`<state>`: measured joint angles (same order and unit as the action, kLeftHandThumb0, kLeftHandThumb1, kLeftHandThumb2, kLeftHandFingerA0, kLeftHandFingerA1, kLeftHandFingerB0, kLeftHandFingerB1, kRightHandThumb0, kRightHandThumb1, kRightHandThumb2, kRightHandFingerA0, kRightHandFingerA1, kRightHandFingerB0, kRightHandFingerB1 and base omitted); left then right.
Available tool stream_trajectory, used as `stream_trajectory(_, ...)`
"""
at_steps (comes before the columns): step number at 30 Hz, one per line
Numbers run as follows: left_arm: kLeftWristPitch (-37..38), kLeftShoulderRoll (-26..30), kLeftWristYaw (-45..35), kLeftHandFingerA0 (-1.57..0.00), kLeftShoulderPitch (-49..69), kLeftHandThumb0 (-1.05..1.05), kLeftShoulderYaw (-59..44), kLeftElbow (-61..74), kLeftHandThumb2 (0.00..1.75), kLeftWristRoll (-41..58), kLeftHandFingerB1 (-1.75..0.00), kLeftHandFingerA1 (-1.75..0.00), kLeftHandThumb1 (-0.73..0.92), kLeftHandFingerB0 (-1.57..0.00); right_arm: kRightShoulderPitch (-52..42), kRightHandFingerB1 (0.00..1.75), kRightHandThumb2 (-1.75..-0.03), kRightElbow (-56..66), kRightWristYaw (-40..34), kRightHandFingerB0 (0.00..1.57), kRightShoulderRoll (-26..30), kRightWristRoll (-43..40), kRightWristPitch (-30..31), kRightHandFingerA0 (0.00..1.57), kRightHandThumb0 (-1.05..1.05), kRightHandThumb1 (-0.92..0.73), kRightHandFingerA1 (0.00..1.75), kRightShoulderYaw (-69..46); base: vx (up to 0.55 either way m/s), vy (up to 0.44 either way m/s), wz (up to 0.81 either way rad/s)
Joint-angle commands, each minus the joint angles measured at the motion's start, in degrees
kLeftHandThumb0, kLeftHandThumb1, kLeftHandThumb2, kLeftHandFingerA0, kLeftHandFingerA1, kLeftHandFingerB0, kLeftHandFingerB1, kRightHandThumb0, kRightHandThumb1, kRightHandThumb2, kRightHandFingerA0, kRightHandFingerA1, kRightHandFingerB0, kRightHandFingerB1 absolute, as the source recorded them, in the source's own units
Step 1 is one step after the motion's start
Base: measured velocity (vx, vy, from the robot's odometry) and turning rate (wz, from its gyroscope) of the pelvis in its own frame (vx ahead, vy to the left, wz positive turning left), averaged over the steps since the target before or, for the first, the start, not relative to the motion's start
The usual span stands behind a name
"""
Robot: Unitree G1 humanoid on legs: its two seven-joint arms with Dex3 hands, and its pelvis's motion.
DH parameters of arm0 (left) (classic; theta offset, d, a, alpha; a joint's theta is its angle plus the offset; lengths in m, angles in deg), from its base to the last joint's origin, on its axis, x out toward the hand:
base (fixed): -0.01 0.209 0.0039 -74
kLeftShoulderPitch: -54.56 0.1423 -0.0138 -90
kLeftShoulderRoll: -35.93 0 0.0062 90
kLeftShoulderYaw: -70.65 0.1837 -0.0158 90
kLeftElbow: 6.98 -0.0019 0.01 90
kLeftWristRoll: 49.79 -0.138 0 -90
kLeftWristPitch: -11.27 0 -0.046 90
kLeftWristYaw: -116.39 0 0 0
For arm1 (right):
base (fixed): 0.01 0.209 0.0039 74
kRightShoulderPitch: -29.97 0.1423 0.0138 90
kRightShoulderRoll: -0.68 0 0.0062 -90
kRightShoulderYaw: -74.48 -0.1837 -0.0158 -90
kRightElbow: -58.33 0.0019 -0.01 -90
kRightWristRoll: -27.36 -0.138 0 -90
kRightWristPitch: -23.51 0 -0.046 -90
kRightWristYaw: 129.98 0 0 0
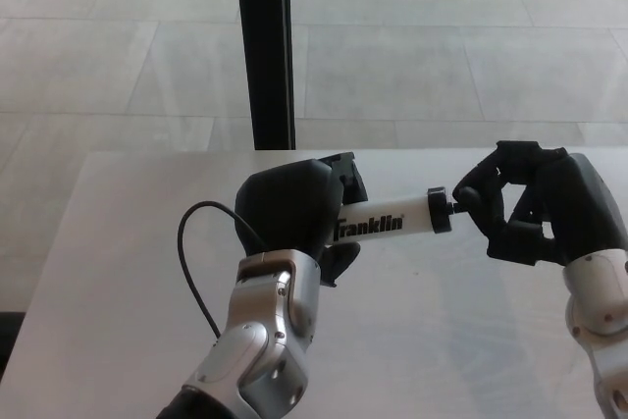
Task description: The robot uses its left hand to lift the air pump kept on the middle of the desk and use the right hand to pull out the handle
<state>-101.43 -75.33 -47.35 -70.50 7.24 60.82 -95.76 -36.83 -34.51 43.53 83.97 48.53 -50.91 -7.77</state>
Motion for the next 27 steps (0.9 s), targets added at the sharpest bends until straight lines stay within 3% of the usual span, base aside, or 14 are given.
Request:
stream_trajectory(1, 0.76, 0.32, 1.60, -1.02, 0.18, -0.19, -0.06, -0.33, 1.28, 0.21, -1.42, -1.75, 0.45, -0.86, 0.06, 1.43, -0.99, -1.07, -2.48, 0.78, 0.26, 1.54, -2.35, 0.89, -0.17, -0.59, 1.63, -0.37, 0.00, 0.000, 0.00)
stream_trajectory(3, 1.43, 0.35, 1.93, -1.30, 0.27, -0.24, -0.18, -0.37, 1.22, 0.52, -1.14, -1.42, 0.49, -0.95, -0.31, 1.48, -0.90, -0.73, -3.28, 0.69, 0.25, 2.91, -1.43, 0.95, -0.21, -0.63, 1.74, 0.17, 0.00, 0.000, 0.00)
stream_trajectory(6, 1.57, 0.49, 2.00, -1.30, 0.56, -0.24, -0.42, -0.05, 1.23, 0.67, -1.21, -1.44, 0.49, -1.00, -0.72, 1.55, -0.94, -1.08, -5.43, 0.72, -0.31, 3.40, -2.37, 0.86, -0.22, -0.66, 1.75, -0.05, 0.00, 0.000, 0.00)
stream_trajectory(7, 1.11, 0.43, 1.78, -1.04, 0.54, -0.17, -0.43, 0.08, 1.28, 0.57, -1.46, -1.75, 0.44, -0.87, -0.87, 1.55, -0.93, -1.11, -5.88, 0.71, -0.45, 3.33, -2.71, 0.84, -0.22, -0.67, 1.75, -0.26, 0.00, 0.000, 0.00)
stream_trajectory(8, 1.22, 0.47, 1.98, -1.32, 0.62, -0.25, -0.54, 0.11, 1.20, 0.61, -1.27, -1.47, 0.45, -1.04, -1.04, 1.58, -0.98, -1.27, -6.57, 0.69, -0.60, 3.24, -3.34, 0.83, -0.22, -0.65, 1.75, -0.57, 0.00, 0.000, 0.00)
stream_trajectory(9, 1.68, 0.55, 2.37, -1.05, 0.78, -0.17, -0.80, 0.13, 1.27, 0.87, -1.51, -1.75, 0.45, -0.89, -1.22, 1.59, -0.99, -1.61, -7.48, 0.69, -0.75, 3.04, -4.37, 0.84, -0.22, -0.64, 1.75, -1.01, 0.00, 0.000, 0.00)
stream_trajectory(10, 1.59, 0.61, 2.29, -1.29, 0.80, -0.25, -0.86, 0.16, 1.20, 0.87, -1.28, -1.44, 0.49, -1.06, -1.27, 1.60, -1.02, -2.02, -7.77, 0.70, -0.69, 2.79, -5.33, 0.86, -0.22, -0.63, 1.75, -1.29, 0.00, 0.000, 0.00)
stream_trajectory(16, 1.02, 0.81, 1.16, -1.02, 0.98, -0.19, -1.53, 0.89, 1.30, 1.32, -1.59, -1.75, 0.43, -0.84, -1.95, 1.57, -1.09, -3.55, -7.76, 0.72, 0.12, 1.52, -8.70, 0.86, -0.17, -0.56, 1.75, -2.79, 0.00, 0.000, 0.00)
stream_trajectory(17, 0.32, 0.94, 0.68, -1.02, 0.97, -0.19, -1.39, 1.08, 1.26, 0.99, -1.57, -1.75, 0.46, -0.85, -2.17, 1.25, -1.14, -3.68, -7.35, 0.93, 0.23, 1.08, -9.18, 1.15, -0.24, -0.54, 1.39, -3.34, 0.00, 0.000, 0.00)
stream_trajectory(18, 0.35, 1.01, 0.84, -1.02, 1.07, -0.19, -1.39, 1.14, 1.27, 0.91, -1.56, -1.75, 0.45, -0.85, -2.28, 1.55, -1.13, -3.98, -7.25, 0.73, 0.48, 0.98, -9.74, 0.85, -0.14, -0.55, 1.75, -3.61, 0.00, 0.000, 0.00)
stream_trajectory(22, 1.14, 1.53, 0.99, -1.03, 1.81, -0.18, -1.61, 1.41, 1.28, 1.32, -1.54, -1.75, 0.45, -0.87, -3.01, 1.59, -1.02, -3.80, -5.86, 0.67, 1.09, -0.29, -10.21, 0.84, -0.17, -0.61, 1.75, -5.36, 0.00, 0.000, 0.00)
stream_trajectory(23, 1.70, 1.75, 1.34, -1.30, 2.22, -0.25, -1.68, 1.37, 1.19, 1.46, -1.27, -1.46, 0.46, -1.03, -3.27, 1.59, -1.01, -3.72, -5.51, 0.68, 1.49, -0.70, -10.14, 0.84, -0.15, -0.60, 1.75, -6.13, 0.00, 0.000, 0.00)
stream_trajectory(24, 1.60, 1.75, 1.19, -1.03, 2.42, -0.18, -1.75, 1.53, 1.27, 1.57, -1.51, -1.75, 0.45, -0.86, -3.39, 1.60, -0.98, -3.61, -5.42, 0.68, 1.70, -0.57, -9.91, 0.84, -0.15, -0.59, 1.75, -6.47, 0.00, 0.000, 0.00)
stream_trajectory(27, 1.10, 1.99, 0.48, -1.03, 2.82, -0.19, -1.58, 1.79, 1.24, 1.49, -1.48, -1.75, 0.47, -0.87, -3.48, 1.56, -1.03, -3.84, -5.70, 0.71, 2.43, 0.00, -9.78, 0.84, -0.13, -0.57, 1.75, -7.27, 0.00, 0.000, 0.00)
